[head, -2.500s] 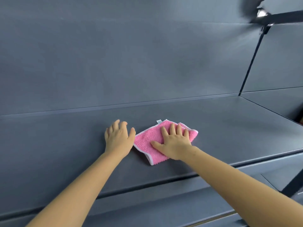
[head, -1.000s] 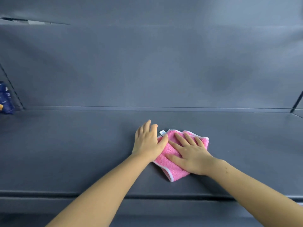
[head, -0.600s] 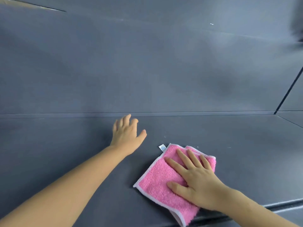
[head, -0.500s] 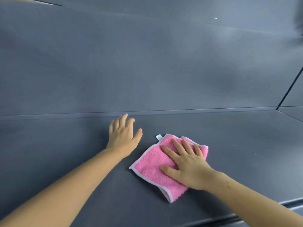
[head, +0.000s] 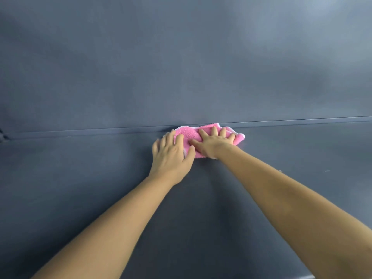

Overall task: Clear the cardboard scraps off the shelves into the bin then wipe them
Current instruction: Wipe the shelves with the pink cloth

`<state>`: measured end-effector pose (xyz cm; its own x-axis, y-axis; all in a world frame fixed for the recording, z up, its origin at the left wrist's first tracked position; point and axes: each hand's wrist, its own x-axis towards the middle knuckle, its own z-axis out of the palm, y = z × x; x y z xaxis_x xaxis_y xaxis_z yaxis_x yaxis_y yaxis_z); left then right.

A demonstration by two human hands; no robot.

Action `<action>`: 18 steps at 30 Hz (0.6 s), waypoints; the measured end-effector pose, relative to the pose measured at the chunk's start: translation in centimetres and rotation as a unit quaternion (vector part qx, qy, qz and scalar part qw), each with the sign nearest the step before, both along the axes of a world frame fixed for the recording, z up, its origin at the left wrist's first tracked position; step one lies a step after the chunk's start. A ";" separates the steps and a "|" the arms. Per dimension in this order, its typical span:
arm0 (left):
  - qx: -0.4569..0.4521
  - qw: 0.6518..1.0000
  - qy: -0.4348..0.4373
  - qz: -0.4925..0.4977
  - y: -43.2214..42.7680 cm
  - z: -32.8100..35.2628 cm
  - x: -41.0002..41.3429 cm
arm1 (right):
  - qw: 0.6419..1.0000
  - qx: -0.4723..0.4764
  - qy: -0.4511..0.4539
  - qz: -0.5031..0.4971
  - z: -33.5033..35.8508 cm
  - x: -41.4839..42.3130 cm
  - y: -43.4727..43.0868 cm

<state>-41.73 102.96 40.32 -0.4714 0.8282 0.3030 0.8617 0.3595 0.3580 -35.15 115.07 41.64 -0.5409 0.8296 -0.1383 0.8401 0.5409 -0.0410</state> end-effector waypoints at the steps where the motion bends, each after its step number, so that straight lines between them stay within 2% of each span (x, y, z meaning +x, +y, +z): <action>1: -0.001 1.000 -0.005 0.004 -0.1 0.1 0.1 | 1.000 0.001 0.000 0.011 0.0 0.4 -0.4; 9: 0.027 0.998 -0.058 0.010 -0.1 0.5 0.0 | 0.995 -0.007 0.018 0.103 -0.5 6.6 -7.6; 18: 0.049 0.998 -0.042 -0.026 -1.1 0.7 0.2 | 0.992 -0.011 0.006 0.125 -0.7 11.6 -15.9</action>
